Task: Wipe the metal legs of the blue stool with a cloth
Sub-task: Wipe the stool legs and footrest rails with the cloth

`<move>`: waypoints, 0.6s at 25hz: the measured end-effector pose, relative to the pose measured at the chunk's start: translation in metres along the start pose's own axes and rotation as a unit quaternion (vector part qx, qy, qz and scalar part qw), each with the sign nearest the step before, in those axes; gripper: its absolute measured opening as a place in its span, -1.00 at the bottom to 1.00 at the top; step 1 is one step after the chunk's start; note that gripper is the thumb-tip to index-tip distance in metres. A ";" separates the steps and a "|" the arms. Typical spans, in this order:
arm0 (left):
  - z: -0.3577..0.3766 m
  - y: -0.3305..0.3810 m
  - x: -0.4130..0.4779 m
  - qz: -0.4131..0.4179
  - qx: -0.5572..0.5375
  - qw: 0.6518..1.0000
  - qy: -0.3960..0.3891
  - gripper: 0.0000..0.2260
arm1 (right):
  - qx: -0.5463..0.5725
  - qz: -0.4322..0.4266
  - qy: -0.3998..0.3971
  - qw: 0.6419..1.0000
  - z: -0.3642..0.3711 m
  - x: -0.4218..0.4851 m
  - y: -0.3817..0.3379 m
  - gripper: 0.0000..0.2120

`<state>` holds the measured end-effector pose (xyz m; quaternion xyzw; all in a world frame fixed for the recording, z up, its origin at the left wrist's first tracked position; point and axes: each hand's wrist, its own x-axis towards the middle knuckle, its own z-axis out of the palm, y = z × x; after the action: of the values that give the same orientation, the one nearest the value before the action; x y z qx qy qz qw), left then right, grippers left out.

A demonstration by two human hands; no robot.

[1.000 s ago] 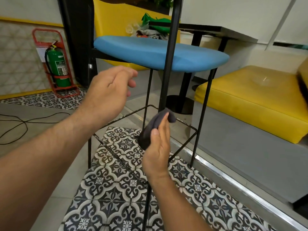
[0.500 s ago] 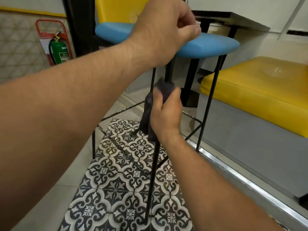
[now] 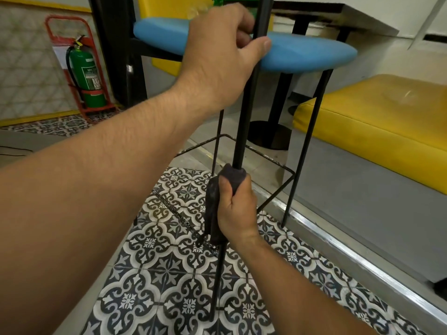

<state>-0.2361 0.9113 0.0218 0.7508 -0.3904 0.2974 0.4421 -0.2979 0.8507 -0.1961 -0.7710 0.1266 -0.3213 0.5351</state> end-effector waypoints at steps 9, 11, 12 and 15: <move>0.015 -0.014 -0.016 -0.014 -0.092 0.995 0.021 -0.82 | 0.039 -0.130 0.126 0.983 -0.001 0.056 -0.078 -0.75; 0.014 -0.015 -0.015 -0.014 -0.100 0.995 0.023 -0.83 | 0.035 -0.114 0.097 0.988 0.003 0.038 -0.061 -0.78; 0.015 -0.015 -0.015 -0.016 -0.107 0.994 0.021 -0.83 | 0.026 -0.086 0.071 0.993 0.003 0.025 -0.048 -0.82; 0.017 -0.013 -0.016 -0.028 -0.118 0.992 0.026 -0.83 | 0.001 -0.015 0.007 1.000 -0.007 0.011 -0.033 -0.86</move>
<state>-0.2312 0.9049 -0.0039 0.6960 -0.3898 0.2566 0.5456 -0.2983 0.8524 -0.1608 -0.7701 0.1183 -0.3352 0.5297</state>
